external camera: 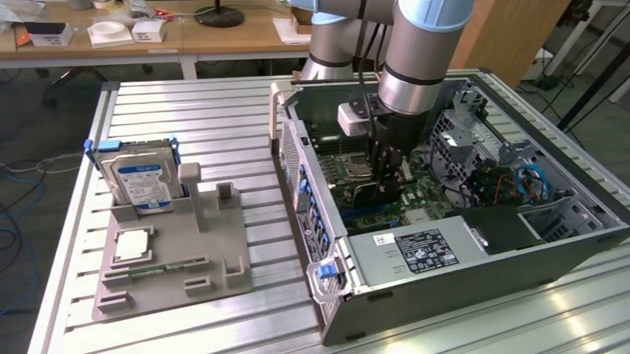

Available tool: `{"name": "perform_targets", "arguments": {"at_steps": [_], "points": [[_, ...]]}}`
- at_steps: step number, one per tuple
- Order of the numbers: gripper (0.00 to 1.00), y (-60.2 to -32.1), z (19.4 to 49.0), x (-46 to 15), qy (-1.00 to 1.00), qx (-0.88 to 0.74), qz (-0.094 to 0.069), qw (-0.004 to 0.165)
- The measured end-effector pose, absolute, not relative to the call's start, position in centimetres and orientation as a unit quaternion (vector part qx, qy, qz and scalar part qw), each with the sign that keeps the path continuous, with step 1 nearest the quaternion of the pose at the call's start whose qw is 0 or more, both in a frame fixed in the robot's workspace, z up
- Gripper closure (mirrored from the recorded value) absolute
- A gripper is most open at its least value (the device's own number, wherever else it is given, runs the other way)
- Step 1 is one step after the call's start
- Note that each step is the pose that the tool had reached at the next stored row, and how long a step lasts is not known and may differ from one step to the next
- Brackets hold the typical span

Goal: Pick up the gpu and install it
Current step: 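Insert the gpu into the slot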

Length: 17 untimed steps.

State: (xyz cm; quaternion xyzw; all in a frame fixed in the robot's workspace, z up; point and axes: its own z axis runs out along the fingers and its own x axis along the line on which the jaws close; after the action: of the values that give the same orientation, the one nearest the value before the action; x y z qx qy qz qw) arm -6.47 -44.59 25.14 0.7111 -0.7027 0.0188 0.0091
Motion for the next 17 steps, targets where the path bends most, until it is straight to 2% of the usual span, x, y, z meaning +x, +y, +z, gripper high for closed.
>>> {"name": "perform_targets", "arguments": {"at_steps": [17], "points": [[0.74, -44.7, 25.12, -6.48, -0.704, 0.71, 0.019, 0.009]]}}
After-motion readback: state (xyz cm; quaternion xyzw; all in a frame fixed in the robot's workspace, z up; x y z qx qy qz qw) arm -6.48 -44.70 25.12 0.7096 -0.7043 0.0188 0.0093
